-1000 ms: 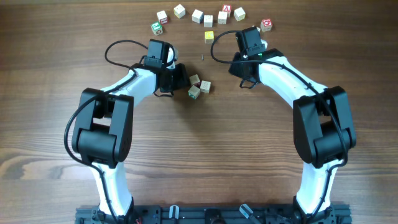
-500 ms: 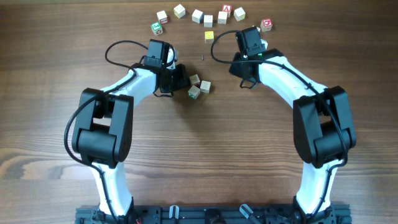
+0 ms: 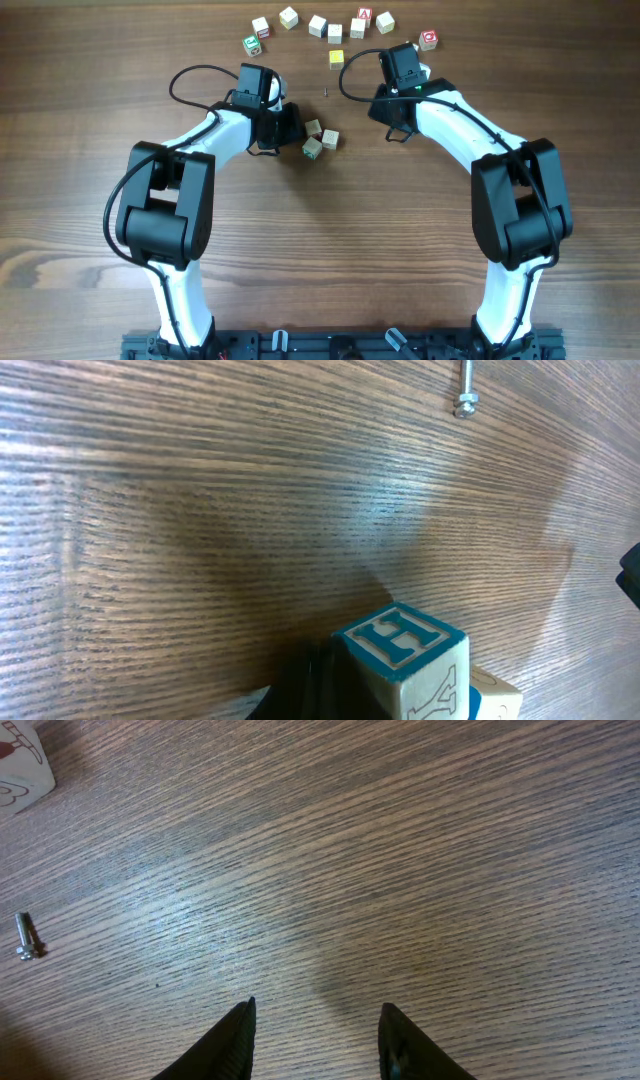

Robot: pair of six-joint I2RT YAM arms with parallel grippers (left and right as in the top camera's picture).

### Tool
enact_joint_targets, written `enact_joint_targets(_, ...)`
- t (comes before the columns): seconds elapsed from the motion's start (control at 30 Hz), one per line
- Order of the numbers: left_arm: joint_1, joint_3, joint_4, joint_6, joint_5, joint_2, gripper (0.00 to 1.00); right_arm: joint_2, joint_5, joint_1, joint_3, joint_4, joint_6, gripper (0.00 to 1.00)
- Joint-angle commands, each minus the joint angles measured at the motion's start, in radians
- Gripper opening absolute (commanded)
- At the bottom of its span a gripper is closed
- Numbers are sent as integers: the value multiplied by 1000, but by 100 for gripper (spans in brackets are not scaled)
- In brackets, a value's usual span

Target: Form a circle

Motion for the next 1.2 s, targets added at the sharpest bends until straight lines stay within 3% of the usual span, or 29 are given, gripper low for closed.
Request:
enact_joint_targets(0.0, -4, -8, -28, -5, 8, 17, 4, 2, 25, 3, 7, 1, 11, 40)
enact_joint_targets(1.17, -4, -8, -41, -2, 41, 5, 4, 2, 29, 3, 7, 1, 11, 40)
